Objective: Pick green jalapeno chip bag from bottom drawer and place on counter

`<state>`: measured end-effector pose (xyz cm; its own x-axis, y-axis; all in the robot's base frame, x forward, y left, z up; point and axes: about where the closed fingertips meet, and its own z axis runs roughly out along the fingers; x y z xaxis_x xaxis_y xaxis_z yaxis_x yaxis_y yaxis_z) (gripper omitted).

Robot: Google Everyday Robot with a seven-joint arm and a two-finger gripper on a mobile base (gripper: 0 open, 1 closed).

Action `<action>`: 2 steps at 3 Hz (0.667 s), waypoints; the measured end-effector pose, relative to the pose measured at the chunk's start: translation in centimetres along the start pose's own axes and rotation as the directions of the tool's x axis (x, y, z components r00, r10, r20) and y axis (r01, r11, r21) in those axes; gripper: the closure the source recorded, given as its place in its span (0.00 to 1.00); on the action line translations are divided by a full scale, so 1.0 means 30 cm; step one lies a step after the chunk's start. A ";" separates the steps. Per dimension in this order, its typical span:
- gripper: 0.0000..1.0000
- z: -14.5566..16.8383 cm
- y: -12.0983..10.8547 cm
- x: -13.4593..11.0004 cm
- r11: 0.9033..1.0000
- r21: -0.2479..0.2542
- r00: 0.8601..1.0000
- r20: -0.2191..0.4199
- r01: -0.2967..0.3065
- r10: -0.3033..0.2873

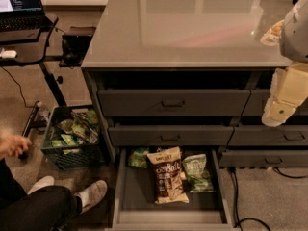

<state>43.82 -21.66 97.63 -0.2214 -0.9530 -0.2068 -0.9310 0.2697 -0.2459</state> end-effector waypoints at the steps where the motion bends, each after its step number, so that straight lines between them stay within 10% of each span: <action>1: 0.00 0.004 -0.004 -0.003 1.000 0.007 1.000 0.003 -0.002 0.002; 2: 0.00 0.145 0.007 0.027 1.000 -0.007 1.000 0.002 -0.030 0.030</action>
Offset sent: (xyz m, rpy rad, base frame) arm 0.0355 -0.0094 -0.2021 0.0466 0.0891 -0.1112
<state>44.70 -21.79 93.29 -0.2484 -0.9444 -0.2156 -0.9262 0.2967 -0.2328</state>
